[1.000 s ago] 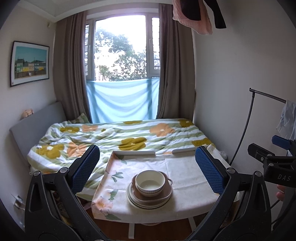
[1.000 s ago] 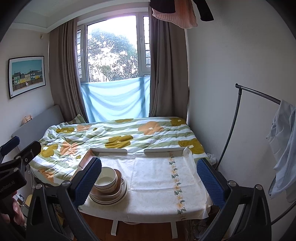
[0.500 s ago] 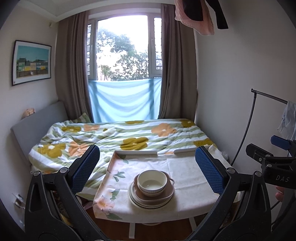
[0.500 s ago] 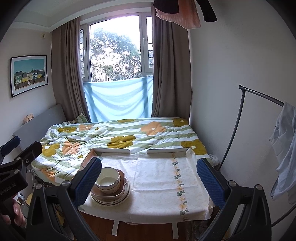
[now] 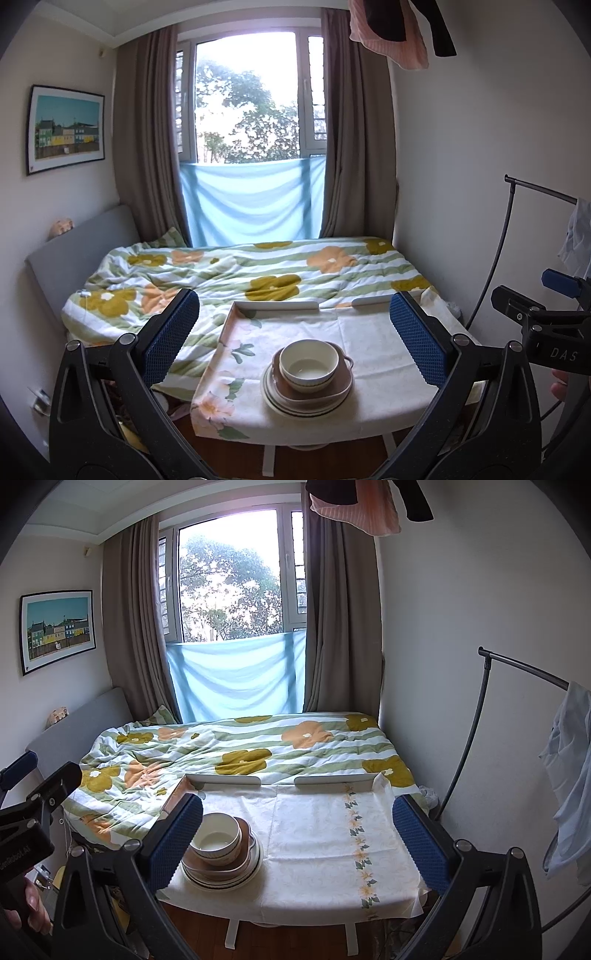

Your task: Organize plates and bowls

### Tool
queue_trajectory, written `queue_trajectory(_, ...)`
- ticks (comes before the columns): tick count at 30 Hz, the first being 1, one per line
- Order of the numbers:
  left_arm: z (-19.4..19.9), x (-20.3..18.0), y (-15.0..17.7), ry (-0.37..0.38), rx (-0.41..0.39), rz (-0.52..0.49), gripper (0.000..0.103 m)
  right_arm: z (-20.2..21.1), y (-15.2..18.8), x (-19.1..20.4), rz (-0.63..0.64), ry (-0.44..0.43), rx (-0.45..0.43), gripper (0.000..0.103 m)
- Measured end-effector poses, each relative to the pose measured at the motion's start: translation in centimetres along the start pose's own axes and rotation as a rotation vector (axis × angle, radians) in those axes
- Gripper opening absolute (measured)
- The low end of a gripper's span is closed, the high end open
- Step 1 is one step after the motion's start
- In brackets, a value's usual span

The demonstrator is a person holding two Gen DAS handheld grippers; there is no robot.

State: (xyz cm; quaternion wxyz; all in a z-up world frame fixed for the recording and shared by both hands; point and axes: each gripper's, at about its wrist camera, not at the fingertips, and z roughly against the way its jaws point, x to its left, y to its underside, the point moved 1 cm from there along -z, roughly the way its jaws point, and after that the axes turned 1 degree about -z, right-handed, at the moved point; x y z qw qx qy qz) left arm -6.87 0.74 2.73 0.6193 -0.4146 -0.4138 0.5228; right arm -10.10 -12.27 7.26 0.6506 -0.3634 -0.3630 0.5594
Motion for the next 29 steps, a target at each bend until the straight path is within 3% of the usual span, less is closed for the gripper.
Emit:
queue_trajectory(19,-0.6,0.9,0.2,-0.031,0.001,0.015,0.103,-0.5,0.5,1.1,-0.001,0.0,0.014,0.102)
queue_trajectory(29,-0.9,1.4,0.0,-0.082,-0.022,-0.003,0.103,-1.8,0.7,2.6,-0.001,-0.011,0.037,0.102)
